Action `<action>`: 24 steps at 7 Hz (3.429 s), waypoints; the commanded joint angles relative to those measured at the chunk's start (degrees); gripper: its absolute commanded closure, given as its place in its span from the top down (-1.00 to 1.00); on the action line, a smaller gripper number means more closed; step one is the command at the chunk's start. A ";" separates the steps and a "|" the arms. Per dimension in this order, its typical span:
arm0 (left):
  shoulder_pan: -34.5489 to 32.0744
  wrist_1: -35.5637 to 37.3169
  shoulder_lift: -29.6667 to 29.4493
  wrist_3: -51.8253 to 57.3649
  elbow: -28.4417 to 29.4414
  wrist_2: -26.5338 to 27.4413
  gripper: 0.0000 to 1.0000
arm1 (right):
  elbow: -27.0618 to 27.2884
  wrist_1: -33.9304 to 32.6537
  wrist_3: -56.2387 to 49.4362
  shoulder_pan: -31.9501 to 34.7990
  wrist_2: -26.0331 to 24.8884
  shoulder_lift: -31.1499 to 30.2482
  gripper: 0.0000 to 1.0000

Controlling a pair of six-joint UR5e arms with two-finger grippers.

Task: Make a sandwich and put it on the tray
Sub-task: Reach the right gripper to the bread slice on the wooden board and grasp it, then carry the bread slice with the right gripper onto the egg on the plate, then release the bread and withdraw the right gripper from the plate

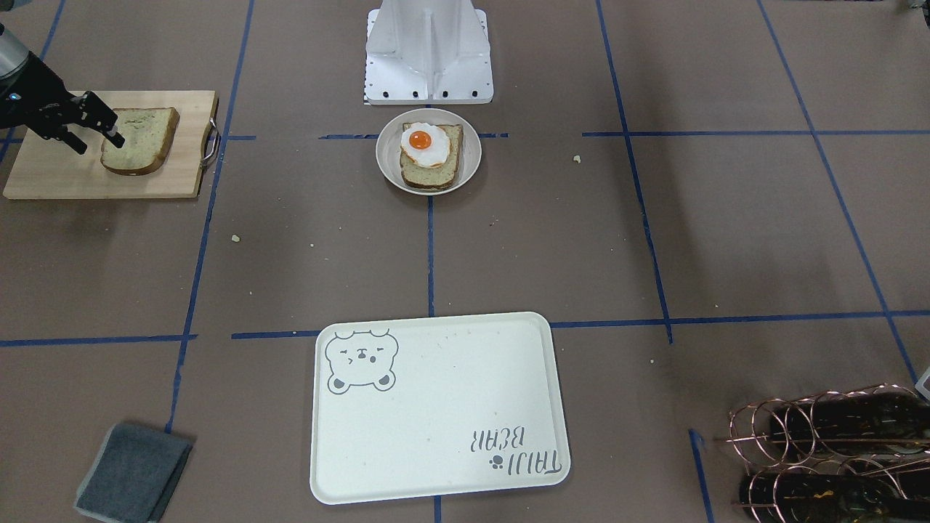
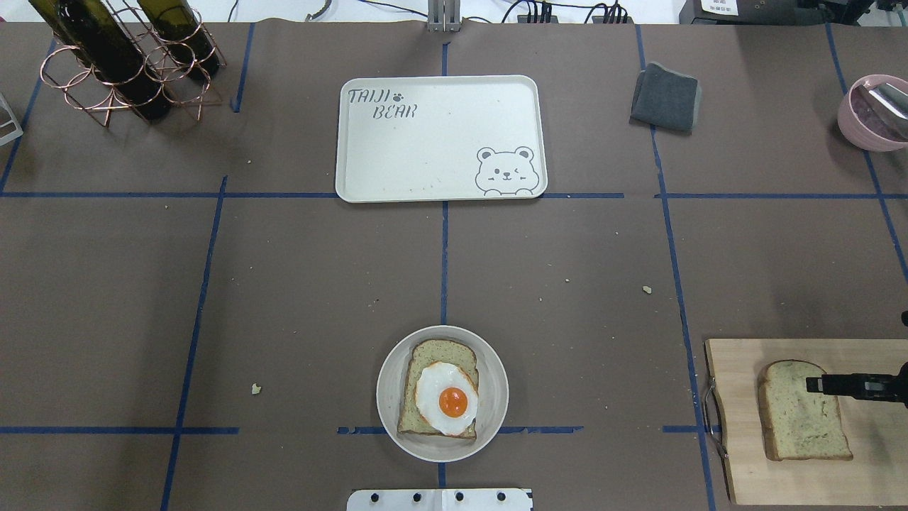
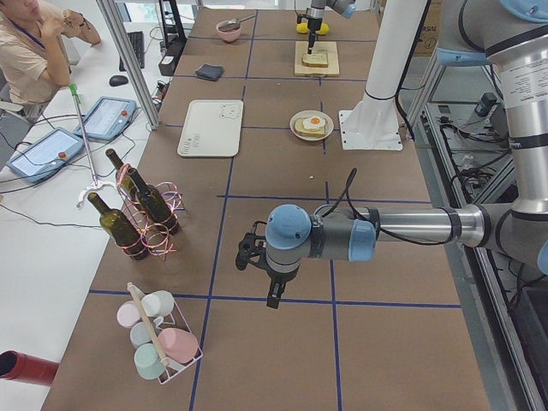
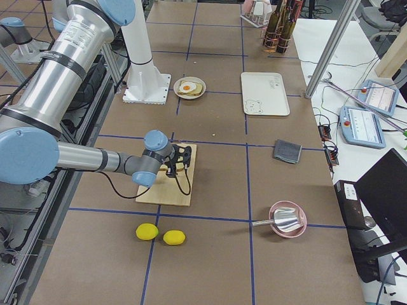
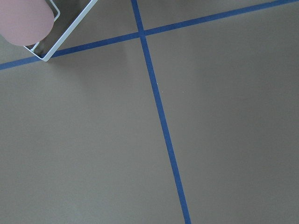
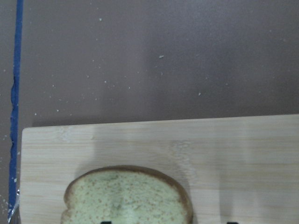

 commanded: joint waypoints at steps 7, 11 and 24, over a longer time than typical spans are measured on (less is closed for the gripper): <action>0.00 -0.03 0.00 0.04 0.00 -0.09 1.00 | 1.55 3.61 1.64 -2.38 -1.03 -3.23 -1.00; 0.00 0.06 0.00 -0.05 0.09 -0.53 1.00 | 12.01 4.34 11.99 -2.11 2.32 -0.20 -1.00; -0.08 0.14 0.44 -0.05 0.35 -0.53 1.00 | 2.61 -23.69 13.68 -18.55 -18.60 46.59 -1.00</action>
